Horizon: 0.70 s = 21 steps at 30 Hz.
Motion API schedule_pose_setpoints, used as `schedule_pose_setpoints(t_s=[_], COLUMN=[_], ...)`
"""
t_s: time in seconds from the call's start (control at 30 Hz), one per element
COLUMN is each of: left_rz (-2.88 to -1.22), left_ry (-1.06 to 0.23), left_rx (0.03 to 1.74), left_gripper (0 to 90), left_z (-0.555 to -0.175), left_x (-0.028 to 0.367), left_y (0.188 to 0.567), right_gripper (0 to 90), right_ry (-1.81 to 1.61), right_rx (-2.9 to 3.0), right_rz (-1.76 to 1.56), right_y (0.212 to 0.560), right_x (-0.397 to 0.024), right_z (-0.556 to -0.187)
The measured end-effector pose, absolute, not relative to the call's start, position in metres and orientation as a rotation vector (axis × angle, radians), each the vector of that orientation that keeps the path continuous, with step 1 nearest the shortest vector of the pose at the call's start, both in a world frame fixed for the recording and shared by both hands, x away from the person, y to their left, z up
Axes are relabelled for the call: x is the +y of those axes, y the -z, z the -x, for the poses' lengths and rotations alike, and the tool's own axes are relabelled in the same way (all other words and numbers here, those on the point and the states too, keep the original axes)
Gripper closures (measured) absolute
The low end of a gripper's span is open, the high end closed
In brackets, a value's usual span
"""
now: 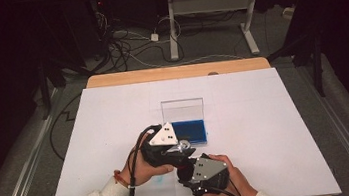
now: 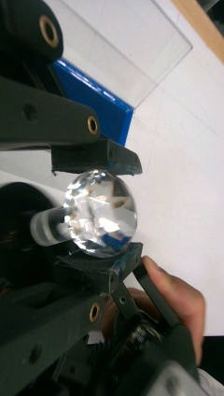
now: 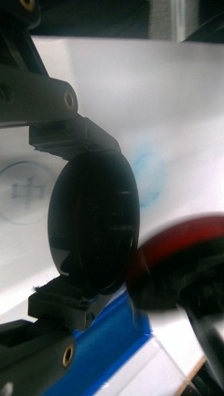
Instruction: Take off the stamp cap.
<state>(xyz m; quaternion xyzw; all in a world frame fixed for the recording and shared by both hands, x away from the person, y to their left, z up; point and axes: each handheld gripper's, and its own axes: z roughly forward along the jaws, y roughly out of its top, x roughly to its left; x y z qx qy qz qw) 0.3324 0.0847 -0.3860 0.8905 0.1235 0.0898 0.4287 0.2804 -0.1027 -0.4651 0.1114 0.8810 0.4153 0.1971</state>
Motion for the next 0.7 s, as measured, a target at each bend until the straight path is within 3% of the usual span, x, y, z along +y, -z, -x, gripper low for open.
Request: schedule_pose_setpoints(t_s=[0.7], left_rz=[-2.225], left_ry=[-0.27], left_rx=[0.366], left_gripper=[55.1], left_z=[-0.339], left_x=[0.093], left_y=[0.388], right_gripper=[38.9], right_ry=[-1.242], right_rx=[2.445], right_rz=[-0.441], right_y=[0.455], right_x=[-0.125], right_z=[-0.289])
